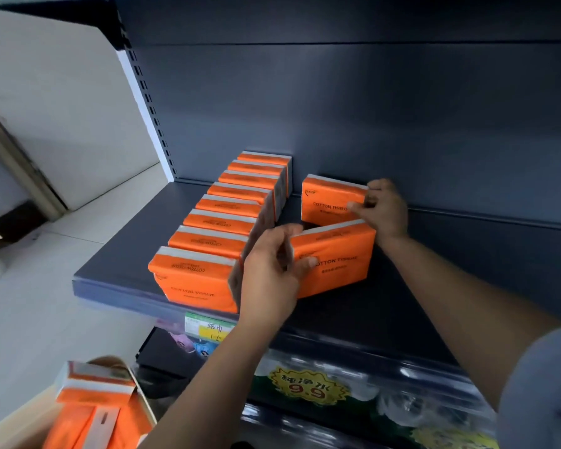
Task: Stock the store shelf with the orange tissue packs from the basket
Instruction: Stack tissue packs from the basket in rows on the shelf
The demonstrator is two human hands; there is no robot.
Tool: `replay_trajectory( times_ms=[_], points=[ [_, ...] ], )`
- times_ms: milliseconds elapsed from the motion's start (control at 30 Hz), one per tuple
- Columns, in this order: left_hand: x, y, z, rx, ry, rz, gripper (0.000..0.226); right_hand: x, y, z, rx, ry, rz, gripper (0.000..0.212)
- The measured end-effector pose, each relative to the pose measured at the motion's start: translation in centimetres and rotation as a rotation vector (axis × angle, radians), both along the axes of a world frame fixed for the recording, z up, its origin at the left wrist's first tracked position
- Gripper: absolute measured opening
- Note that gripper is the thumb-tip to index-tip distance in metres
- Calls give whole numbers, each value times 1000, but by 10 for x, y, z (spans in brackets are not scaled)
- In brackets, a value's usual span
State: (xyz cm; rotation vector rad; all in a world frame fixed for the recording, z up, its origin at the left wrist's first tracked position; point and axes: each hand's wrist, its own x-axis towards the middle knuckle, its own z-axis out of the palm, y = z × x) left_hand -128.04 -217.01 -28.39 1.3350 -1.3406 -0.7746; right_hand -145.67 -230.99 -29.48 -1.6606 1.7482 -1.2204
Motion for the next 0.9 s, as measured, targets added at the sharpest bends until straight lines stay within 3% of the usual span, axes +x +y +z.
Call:
replay_trajectory(
  times_ms=[267,633,900],
  points=[
    [-2,-5,-2,-12,-13,-4,41,12,-40,0,39,-33,-55,39],
    [0,-13,-8,-34,-70,17,44,22,-71,2,32,104,-68,48],
    [2,-17,-13,-21,-96,29,44,24,-76,3,75,62,-92,55]
  ],
)
